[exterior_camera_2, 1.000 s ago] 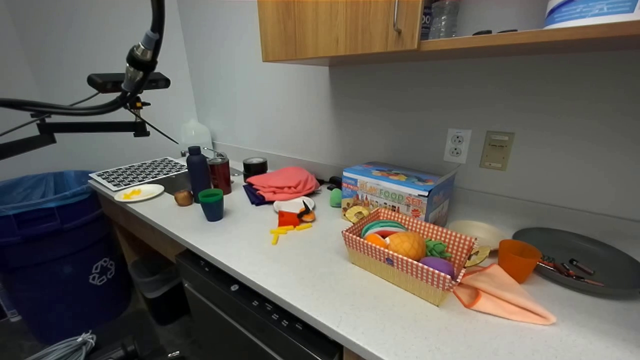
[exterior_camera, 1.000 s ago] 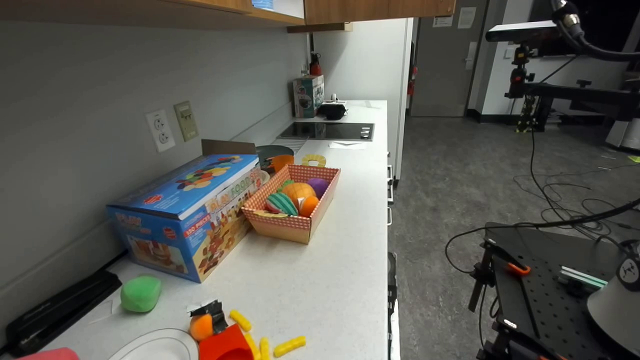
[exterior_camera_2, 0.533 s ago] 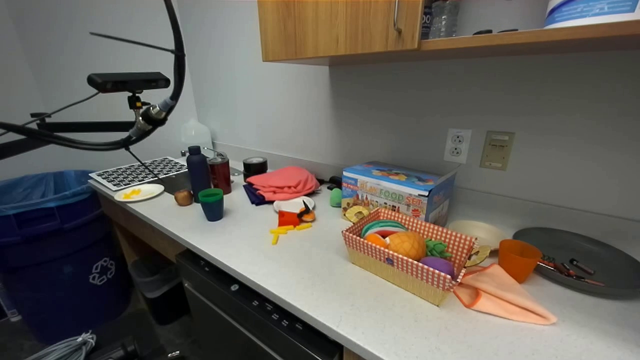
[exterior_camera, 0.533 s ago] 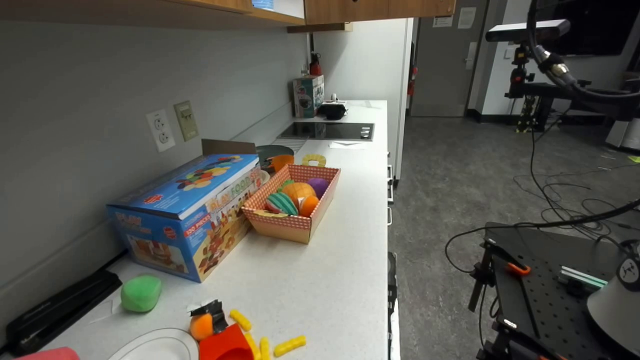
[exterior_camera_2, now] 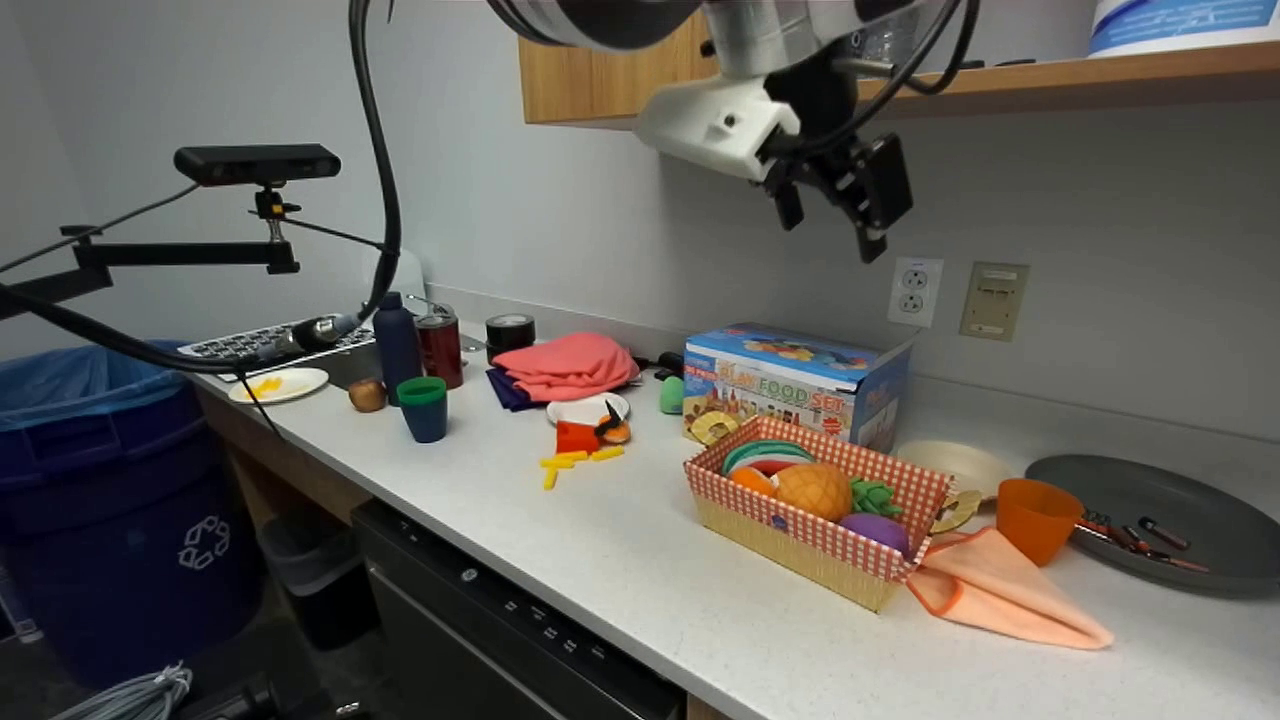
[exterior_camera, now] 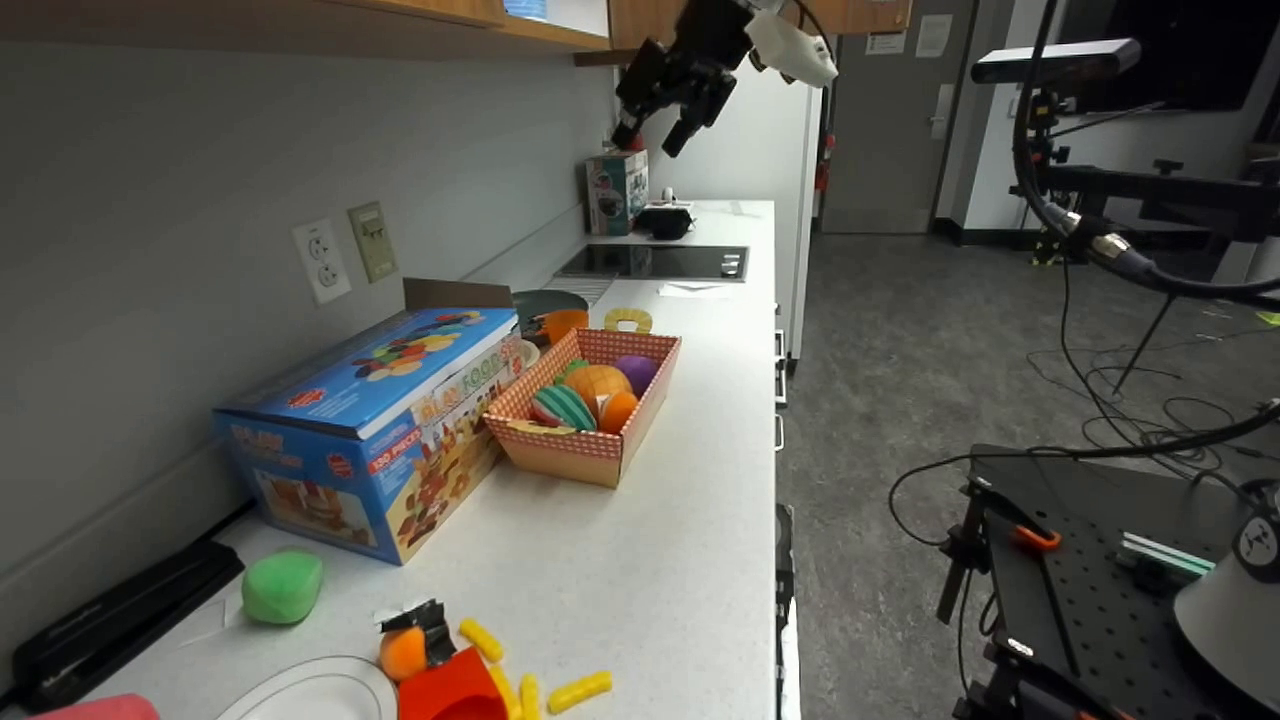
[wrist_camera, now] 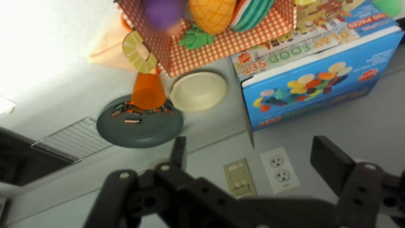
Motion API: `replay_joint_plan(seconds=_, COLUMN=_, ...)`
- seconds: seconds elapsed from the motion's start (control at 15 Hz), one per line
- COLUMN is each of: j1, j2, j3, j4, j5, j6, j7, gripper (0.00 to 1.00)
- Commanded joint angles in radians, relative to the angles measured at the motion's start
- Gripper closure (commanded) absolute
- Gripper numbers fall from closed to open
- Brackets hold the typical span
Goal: Open the cabinet door and put some of the fruits plush toy inside and close it
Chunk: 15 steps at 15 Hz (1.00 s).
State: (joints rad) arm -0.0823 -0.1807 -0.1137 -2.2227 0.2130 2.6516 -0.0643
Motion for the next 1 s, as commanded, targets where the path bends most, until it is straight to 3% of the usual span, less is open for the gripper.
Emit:
replay_joint_plan(seconds=0.0, j1=0.030, j2=0.107, j3=0.021, j4=0.044, j5=0.019, j6=0.011, j7=0.046, gripper=0.00)
replay_joint_plan(seconds=0.67, j1=0.022, j2=0.088, j3=0.025, j4=0.014, j5=0.001, j6=-0.001, j7=0.047, gripper=0.00)
replay_joint_plan(seconds=0.93, j1=0.026, j2=0.228, j3=0.031, j4=0.146, j5=0.022, j6=-0.049, j7=0.065, gripper=0.00)
